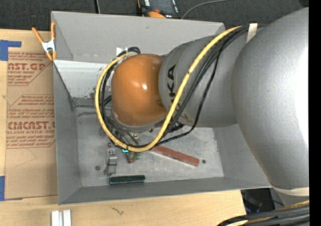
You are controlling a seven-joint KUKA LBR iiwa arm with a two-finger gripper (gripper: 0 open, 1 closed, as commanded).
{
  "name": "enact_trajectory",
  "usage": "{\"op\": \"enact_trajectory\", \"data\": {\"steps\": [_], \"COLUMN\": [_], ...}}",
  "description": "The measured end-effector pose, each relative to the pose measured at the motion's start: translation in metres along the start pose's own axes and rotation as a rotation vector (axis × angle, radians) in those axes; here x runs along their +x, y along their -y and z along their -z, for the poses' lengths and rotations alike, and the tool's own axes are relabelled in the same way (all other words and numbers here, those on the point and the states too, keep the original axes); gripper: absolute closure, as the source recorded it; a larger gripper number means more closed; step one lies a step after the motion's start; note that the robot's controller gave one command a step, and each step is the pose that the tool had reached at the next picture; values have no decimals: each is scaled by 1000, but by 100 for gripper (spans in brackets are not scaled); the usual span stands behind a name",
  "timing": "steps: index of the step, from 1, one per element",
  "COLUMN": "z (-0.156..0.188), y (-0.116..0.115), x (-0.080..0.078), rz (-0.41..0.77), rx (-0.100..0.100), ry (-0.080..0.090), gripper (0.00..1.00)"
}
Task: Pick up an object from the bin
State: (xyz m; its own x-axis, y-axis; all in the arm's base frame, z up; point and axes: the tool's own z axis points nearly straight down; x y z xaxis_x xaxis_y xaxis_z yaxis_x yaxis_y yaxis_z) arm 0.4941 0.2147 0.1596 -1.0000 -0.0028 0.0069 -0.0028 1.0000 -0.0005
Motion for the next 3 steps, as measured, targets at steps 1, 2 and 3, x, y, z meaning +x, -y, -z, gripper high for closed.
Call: {"op": "enact_trajectory", "data": {"steps": [1, 2, 3], "z": [-89, -59, -57], "y": [49, 74, 58], "x": [9, -53, -72], "rz": [356, 666, 1020], "rx": [-1, 1, 1], "ry": [18, 11, 10], "gripper": [0, 0, 0]}}
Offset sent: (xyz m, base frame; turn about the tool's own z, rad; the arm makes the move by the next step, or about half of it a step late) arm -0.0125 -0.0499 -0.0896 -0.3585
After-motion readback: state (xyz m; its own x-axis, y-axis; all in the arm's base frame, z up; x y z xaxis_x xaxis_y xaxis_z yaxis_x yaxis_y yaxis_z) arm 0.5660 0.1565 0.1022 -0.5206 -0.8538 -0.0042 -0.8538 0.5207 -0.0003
